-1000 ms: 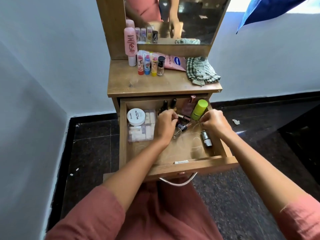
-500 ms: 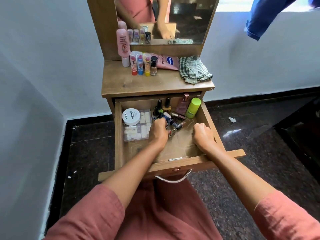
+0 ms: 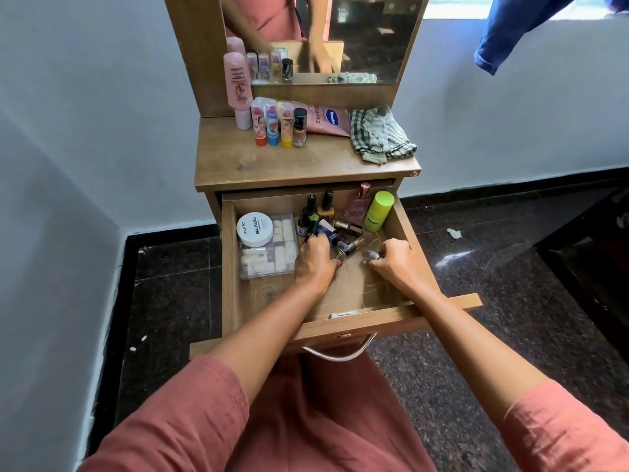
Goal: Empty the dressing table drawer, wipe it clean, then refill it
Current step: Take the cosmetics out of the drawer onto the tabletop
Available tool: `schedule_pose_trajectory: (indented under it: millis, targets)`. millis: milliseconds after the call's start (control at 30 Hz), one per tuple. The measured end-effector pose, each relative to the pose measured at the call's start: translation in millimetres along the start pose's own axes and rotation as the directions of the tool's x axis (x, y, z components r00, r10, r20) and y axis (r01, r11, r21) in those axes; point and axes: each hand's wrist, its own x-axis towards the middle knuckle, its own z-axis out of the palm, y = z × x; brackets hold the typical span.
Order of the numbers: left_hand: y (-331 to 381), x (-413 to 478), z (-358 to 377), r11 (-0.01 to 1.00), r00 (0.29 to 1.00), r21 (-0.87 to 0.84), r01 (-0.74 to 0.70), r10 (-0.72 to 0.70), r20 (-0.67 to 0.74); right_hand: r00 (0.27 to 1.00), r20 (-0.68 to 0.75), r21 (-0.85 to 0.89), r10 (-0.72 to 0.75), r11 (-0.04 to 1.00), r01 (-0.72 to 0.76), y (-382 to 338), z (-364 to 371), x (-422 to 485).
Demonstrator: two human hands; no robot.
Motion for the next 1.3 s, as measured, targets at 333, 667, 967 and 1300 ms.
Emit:
schedule_pose_trajectory:
  millis: [333, 667, 967, 1300]
  targets:
    - [-1.3, -2.6, 2.6, 0.999, 1.0, 0.023, -0.027, 0.027, 0.005, 0.986, -0.09, 0.132, -0.137, 0.98, 0.149, 2.9, -6.2, -2.1]
    - [3.4, 12.1, -4.6, 0.986, 0.992, -0.126, -0.106, 0.097, -0.076, 0.982, -0.079, 0.036, -0.172, 0.984, 0.176, -0.2, -0.7, 9.8]
    - [31.8, 58.4, 0.9, 0.878, 0.9, 0.197, -0.437, 0.422, 0.112, 0.979, -0.105, 0.081, -0.175, 0.98, 0.184, 4.5, 6.5, 16.2]
    - [39.6, 70.0, 10.5, 0.851, 0.906, 0.322, -0.415, 0.357, 0.226, 0.977, -0.124, 0.122, -0.174, 0.974, 0.189, 8.4, 15.9, 24.5]
